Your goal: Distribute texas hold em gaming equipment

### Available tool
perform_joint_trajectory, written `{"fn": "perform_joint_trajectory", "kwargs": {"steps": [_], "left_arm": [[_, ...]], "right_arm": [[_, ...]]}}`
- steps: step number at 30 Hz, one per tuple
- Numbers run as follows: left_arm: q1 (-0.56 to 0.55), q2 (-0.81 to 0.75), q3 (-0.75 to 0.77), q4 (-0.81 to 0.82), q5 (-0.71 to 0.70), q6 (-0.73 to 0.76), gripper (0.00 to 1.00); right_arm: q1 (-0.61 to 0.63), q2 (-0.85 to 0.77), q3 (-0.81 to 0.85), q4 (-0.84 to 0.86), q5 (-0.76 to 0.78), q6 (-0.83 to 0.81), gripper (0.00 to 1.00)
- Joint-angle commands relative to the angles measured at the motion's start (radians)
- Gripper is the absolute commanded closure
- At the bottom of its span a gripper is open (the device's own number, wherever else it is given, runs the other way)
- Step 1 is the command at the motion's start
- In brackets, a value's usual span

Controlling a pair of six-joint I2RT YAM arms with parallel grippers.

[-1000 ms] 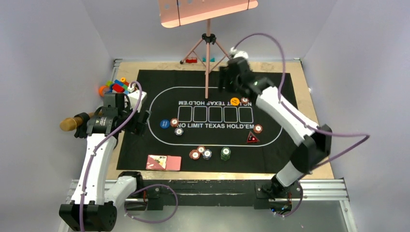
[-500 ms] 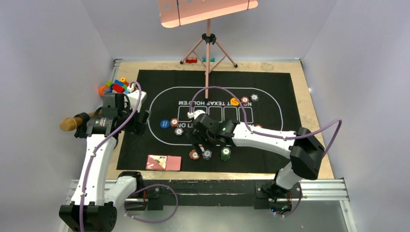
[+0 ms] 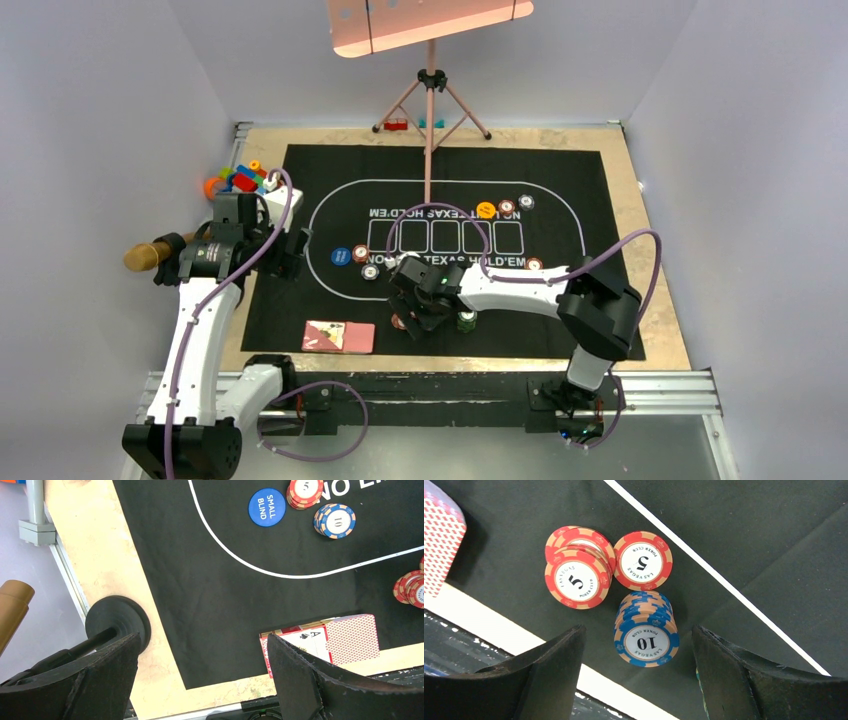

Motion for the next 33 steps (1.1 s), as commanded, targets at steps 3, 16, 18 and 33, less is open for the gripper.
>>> {"fn": "perform_joint_trajectory", "kwargs": {"steps": [3,16,18,33], "left_arm": [[0.007,-0.008,0.003,0.009,-0.004,-0.011,0.00],[0.007,-0.018,-0.006,0.012,-0.010,-0.004,0.00],[0.007,-0.019,-0.005,0.012,-0.008,-0.004,0.00],[0.007,-0.015,-0.001,0.008,0.002,-0.004,0.00]], "right_arm": [[0.004,0.019,-0.017,0.047,-0.013,0.013,0.24],[0.002,0.038,0.000,0.036,0.019,0.015,0.52],[0.002,0.023,0.008,0.020,0.031,0.015,0.57],[-0.036,-0.124,0.106,-0.088,0.084,-0.011,0.69]]}}
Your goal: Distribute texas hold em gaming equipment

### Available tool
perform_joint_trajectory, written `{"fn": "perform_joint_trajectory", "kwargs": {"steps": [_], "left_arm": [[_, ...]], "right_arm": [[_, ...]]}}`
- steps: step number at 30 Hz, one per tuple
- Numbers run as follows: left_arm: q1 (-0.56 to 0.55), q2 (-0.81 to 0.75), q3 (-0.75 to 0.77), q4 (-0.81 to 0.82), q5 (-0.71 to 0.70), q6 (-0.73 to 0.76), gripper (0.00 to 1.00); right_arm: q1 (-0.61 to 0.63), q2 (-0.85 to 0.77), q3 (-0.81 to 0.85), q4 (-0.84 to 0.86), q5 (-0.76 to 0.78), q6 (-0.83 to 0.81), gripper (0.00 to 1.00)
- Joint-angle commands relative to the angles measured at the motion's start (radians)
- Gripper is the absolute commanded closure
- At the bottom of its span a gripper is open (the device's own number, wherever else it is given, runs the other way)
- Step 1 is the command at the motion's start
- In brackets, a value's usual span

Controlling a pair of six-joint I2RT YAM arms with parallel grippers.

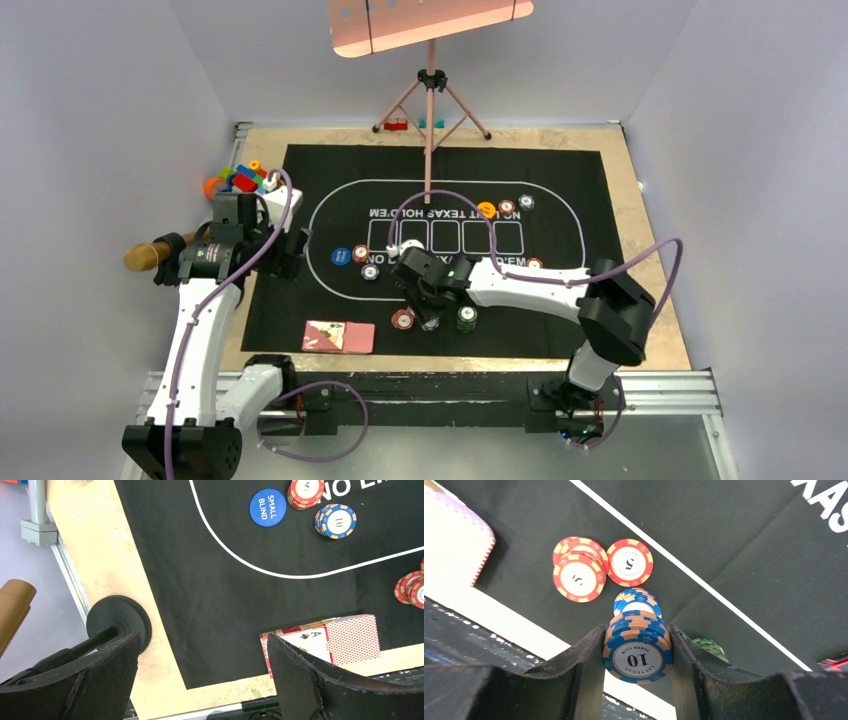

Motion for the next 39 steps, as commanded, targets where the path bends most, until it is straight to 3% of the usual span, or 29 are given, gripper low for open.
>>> {"fn": "perform_joint_trajectory", "kwargs": {"steps": [1,5,9,14,20,28,39], "left_arm": [[0.007,-0.012,0.000,0.006,0.006,-0.005,0.00],[0.007,-0.012,0.002,0.005,0.008,-0.004,0.00],[0.007,-0.004,0.000,0.009,0.011,-0.001,0.00],[0.007,0.004,0.005,0.014,0.013,0.003,0.00],[0.007,0.024,0.015,0.018,0.027,0.004,0.00],[0.007,0.050,0.019,0.035,0.052,0.008,0.00],[0.007,0.051,0.025,0.052,0.074,0.015,0.00]], "right_arm": [[-0.040,-0.094,0.077,-0.040,0.031,-0.013,0.69],[-0.166,-0.167,0.073,-0.072,0.059,-0.006,0.72],[-0.434,-0.300,-0.011,-0.050,0.014,0.021,0.76],[-0.683,-0.375,-0.084,-0.079,0.048,0.004,0.75],[-0.894,-0.432,-0.201,-0.036,0.075,0.070,0.78],[-1.000,-0.392,-0.292,-0.007,0.072,0.120,0.78],[-1.017,-0.276,-0.325,-0.003,0.033,0.190,0.78]]}}
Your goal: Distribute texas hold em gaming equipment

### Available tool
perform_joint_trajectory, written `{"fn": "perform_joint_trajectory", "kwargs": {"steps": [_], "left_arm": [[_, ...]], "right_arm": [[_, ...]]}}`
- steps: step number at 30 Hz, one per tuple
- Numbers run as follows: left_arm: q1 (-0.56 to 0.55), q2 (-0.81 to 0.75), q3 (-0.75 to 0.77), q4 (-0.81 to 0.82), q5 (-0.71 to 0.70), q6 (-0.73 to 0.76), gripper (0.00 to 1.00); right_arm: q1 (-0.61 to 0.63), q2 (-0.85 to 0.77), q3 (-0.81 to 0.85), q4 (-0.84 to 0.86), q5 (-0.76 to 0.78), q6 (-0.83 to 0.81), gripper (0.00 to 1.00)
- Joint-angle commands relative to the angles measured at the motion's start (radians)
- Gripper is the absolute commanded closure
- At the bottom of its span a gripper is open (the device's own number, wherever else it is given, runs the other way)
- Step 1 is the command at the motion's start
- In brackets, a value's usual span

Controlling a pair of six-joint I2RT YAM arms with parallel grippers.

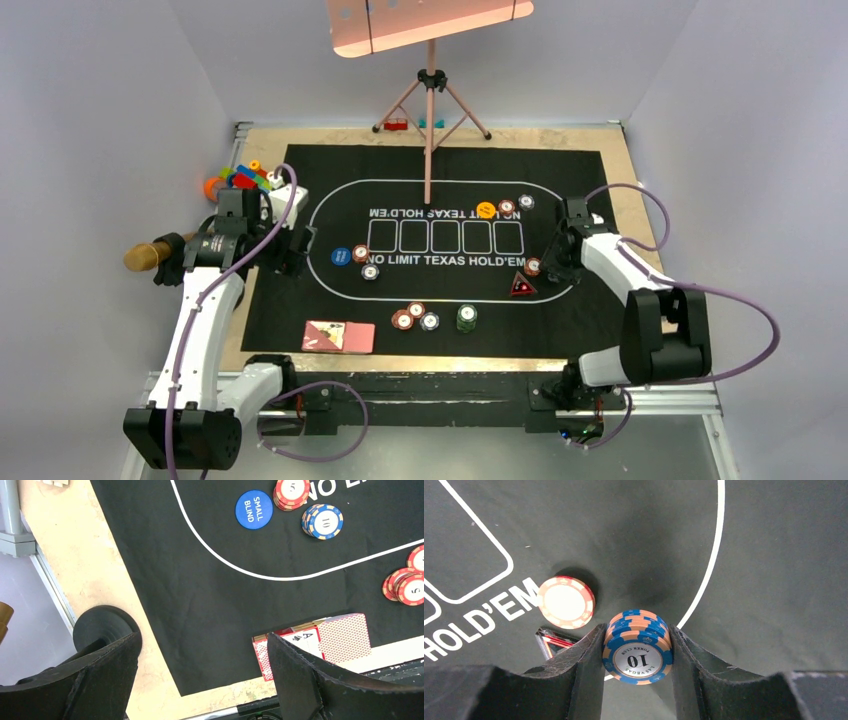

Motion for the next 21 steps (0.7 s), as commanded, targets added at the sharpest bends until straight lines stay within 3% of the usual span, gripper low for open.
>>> {"fn": "perform_joint_trajectory", "kwargs": {"steps": [1,12,17,21], "left_arm": [[0.007,-0.004,0.022,0.039,0.022,0.007,0.00],[0.007,-0.021,0.011,0.051,0.026,-0.002,0.00],[0.007,-0.033,0.007,0.054,0.022,-0.001,0.00],[0.007,-0.034,0.007,0.054,0.017,-0.003,0.00]], "right_arm": [[-0.006,0.029,-0.002,0.013,0.006,0.053,0.78],[-0.006,0.092,-0.009,0.006,-0.001,0.068,0.75],[-0.006,0.102,-0.015,0.008,-0.015,0.073,0.53],[-0.006,0.108,-0.017,0.007,-0.020,0.074,0.41]]}}
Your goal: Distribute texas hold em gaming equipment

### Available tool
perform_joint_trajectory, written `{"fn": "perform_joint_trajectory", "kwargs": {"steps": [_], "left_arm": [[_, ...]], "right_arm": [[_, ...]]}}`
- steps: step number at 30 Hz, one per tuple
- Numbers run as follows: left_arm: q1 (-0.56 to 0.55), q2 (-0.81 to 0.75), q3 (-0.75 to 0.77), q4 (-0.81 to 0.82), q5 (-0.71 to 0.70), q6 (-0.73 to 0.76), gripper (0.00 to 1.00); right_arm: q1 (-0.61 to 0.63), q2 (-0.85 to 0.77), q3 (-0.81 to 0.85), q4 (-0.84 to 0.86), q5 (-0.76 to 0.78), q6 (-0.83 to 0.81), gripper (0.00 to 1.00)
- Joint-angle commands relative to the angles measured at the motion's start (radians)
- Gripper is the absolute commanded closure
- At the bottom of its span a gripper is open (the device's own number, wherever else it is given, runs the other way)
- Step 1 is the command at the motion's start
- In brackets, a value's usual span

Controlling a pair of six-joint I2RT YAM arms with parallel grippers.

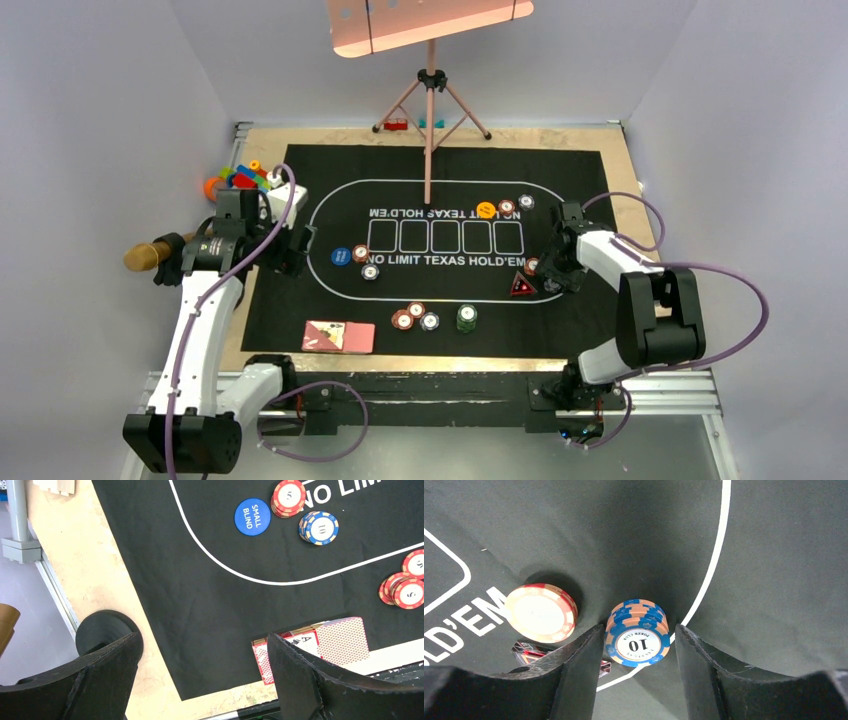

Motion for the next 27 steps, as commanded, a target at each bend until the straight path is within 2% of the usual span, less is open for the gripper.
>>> {"fn": "perform_joint_trajectory", "kwargs": {"steps": [1,6,11,17,22,27], "left_arm": [[0.007,-0.019,0.006,0.037,0.004,-0.004,0.00],[0.007,-0.040,-0.007,0.044,-0.016,0.011,0.00],[0.007,-0.036,-0.010,0.041,-0.021,0.006,0.00],[0.007,-0.021,0.004,0.040,-0.022,-0.007,0.00],[0.007,-0.012,0.003,0.040,-0.030,-0.010,0.00],[0.007,-0.006,0.002,0.045,-0.033,-0.011,0.00]], "right_arm": [[-0.004,0.004,-0.004,0.004,-0.011,0.021,0.39],[-0.004,-0.040,0.003,-0.016,-0.018,0.023,0.32],[0.055,-0.185,0.074,-0.090,-0.011,0.008,0.29],[0.346,-0.262,0.179,-0.181,0.026,0.033,0.25],[0.555,-0.276,0.195,-0.202,0.030,0.039,0.12],[0.739,-0.259,0.178,-0.191,0.041,0.050,0.08]]}}
